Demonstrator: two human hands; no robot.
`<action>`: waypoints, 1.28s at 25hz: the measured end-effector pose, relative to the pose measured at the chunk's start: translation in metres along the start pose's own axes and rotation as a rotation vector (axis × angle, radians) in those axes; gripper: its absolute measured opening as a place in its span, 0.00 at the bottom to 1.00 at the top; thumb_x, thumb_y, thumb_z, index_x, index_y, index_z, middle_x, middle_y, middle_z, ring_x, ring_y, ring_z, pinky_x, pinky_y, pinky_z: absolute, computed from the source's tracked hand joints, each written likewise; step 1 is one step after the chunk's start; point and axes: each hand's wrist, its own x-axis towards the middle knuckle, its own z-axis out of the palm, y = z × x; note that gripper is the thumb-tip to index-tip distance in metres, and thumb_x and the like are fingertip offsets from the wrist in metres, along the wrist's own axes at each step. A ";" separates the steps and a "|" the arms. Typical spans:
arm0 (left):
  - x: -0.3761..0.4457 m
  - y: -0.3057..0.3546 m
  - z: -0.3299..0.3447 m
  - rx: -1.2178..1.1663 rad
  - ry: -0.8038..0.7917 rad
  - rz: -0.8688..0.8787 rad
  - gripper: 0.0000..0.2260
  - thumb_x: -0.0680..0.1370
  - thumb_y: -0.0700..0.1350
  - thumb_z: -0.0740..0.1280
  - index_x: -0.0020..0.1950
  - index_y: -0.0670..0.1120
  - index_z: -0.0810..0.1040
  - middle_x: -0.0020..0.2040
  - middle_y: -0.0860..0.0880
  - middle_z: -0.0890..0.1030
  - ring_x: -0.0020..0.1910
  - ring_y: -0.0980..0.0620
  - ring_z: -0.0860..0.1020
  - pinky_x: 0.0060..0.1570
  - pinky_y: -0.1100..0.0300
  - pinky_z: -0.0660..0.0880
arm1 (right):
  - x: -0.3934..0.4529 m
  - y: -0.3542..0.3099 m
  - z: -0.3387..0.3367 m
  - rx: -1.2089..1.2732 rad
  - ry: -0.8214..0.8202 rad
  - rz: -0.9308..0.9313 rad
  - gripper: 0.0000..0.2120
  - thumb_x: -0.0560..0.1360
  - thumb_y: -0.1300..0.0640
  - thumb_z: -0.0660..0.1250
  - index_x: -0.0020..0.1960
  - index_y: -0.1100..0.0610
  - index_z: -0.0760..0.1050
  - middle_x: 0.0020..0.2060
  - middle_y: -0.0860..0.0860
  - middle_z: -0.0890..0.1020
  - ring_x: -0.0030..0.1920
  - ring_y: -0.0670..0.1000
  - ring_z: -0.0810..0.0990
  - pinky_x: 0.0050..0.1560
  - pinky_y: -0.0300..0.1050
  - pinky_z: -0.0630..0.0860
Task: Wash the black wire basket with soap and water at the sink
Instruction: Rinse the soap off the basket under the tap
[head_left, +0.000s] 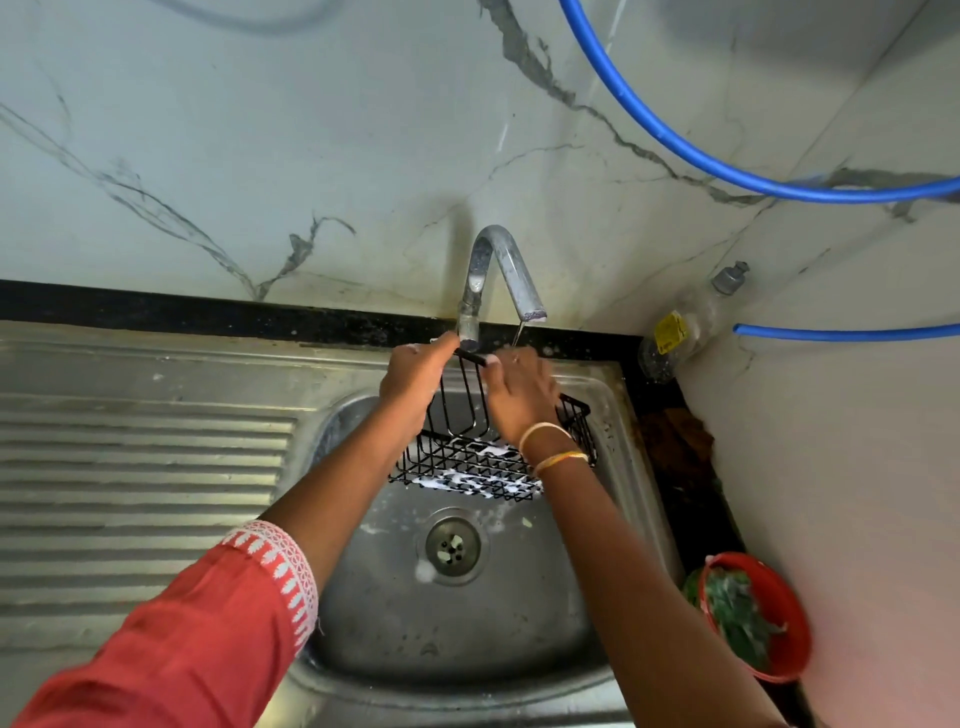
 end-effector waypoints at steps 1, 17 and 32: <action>-0.003 0.001 0.002 -0.008 -0.024 0.013 0.15 0.64 0.58 0.68 0.30 0.49 0.69 0.28 0.51 0.69 0.30 0.49 0.67 0.36 0.56 0.63 | -0.001 -0.015 -0.001 0.025 0.005 -0.096 0.22 0.81 0.46 0.46 0.58 0.57 0.73 0.58 0.57 0.73 0.62 0.57 0.68 0.64 0.55 0.62; 0.006 -0.007 -0.016 -0.053 0.028 0.224 0.19 0.80 0.43 0.61 0.28 0.48 0.67 0.23 0.52 0.67 0.22 0.54 0.65 0.27 0.61 0.60 | 0.024 0.026 -0.052 -0.231 0.018 0.085 0.24 0.80 0.47 0.52 0.47 0.64 0.78 0.47 0.63 0.81 0.50 0.63 0.79 0.42 0.47 0.68; -0.013 -0.002 0.041 0.759 0.051 0.570 0.25 0.83 0.54 0.52 0.31 0.43 0.74 0.27 0.48 0.71 0.27 0.48 0.69 0.32 0.59 0.64 | 0.032 -0.002 -0.035 0.173 0.012 0.072 0.24 0.77 0.47 0.59 0.31 0.62 0.76 0.27 0.56 0.76 0.33 0.58 0.78 0.39 0.47 0.74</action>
